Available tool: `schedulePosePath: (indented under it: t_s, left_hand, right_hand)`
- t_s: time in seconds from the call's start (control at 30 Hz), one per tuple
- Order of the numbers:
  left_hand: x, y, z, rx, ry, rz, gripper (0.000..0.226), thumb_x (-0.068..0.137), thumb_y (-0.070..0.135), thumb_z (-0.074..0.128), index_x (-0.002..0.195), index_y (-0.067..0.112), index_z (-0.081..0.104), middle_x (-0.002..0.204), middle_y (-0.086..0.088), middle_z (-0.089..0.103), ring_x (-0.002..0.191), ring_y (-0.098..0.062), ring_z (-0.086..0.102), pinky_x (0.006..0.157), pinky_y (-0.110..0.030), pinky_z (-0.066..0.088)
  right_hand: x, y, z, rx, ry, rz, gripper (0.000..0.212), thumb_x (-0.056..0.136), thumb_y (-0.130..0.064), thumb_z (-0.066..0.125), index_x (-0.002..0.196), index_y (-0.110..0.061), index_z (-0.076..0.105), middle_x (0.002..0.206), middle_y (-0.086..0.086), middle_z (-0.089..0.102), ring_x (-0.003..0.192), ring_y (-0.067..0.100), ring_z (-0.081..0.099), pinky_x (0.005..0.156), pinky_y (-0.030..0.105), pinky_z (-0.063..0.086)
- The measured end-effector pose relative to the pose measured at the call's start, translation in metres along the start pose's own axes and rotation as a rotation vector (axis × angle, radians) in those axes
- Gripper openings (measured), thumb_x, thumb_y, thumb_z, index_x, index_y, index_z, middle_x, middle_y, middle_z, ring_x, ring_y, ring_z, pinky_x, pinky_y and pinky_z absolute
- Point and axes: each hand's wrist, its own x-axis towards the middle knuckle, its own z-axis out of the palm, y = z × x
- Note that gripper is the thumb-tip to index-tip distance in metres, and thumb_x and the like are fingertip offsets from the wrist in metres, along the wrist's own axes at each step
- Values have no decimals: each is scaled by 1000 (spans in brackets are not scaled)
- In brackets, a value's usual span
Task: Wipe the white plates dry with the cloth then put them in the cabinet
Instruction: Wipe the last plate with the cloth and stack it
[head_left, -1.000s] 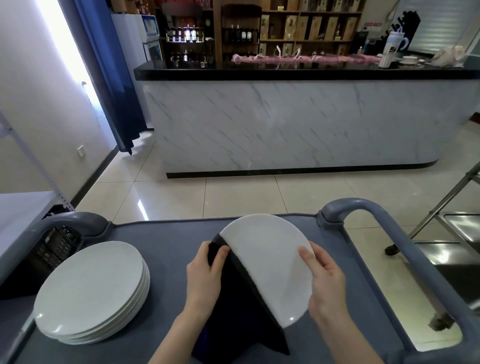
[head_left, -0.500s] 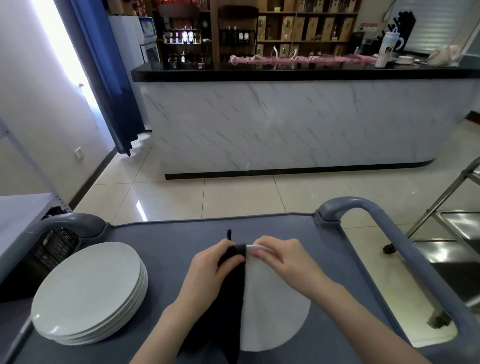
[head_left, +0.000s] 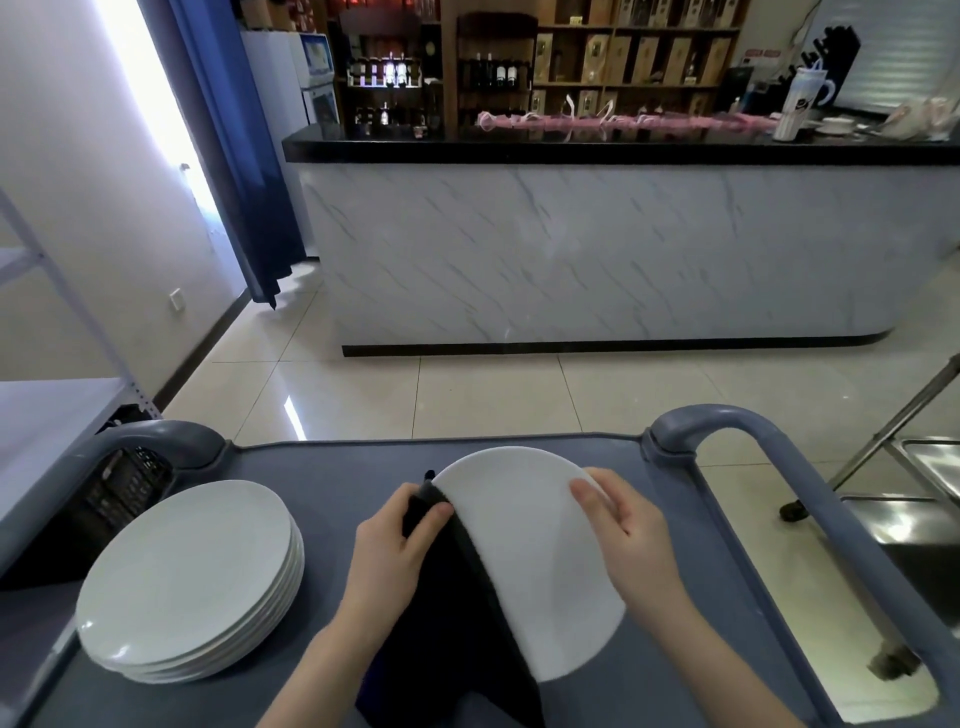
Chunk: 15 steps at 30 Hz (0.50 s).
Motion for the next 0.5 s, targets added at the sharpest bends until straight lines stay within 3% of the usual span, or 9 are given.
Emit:
schedulePosePath:
  t_s: [0.13, 0.27, 0.33, 0.5]
  left_hand:
    - [10, 7, 0, 52, -144, 64, 22, 91, 25, 67, 77, 38, 57, 68, 15, 63, 62, 1, 54, 58, -11, 39]
    - [17, 14, 13, 174, -295, 173, 18, 88, 30, 70, 81, 35, 54, 70, 19, 61, 63, 0, 53, 59, -13, 39]
    - [19, 17, 16, 155, -245, 165, 23, 88, 29, 71, 76, 38, 53, 67, 20, 59, 61, 1, 51, 58, -12, 38]
    - [19, 11, 11, 19, 89, 43, 18, 91, 25, 67, 78, 35, 60, 72, 14, 64, 66, 1, 56, 61, -13, 40]
  right_hand:
    - [20, -12, -12, -187, -211, -81, 19, 95, -47, 53, 94, -32, 65, 77, -1, 66, 71, 18, 58, 65, 20, 44]
    - [23, -12, 3, -357, -412, -120, 19, 97, -46, 54, 95, -31, 64, 74, 5, 64, 70, 24, 57, 71, 40, 47]
    - [19, -12, 9, -291, -341, -128, 16, 97, -42, 57, 92, -30, 66, 72, 3, 64, 69, 22, 57, 70, 40, 46]
    - [8, -7, 13, 28, 60, -21, 15, 97, -30, 60, 86, -27, 70, 77, -6, 69, 70, 8, 58, 65, 20, 44]
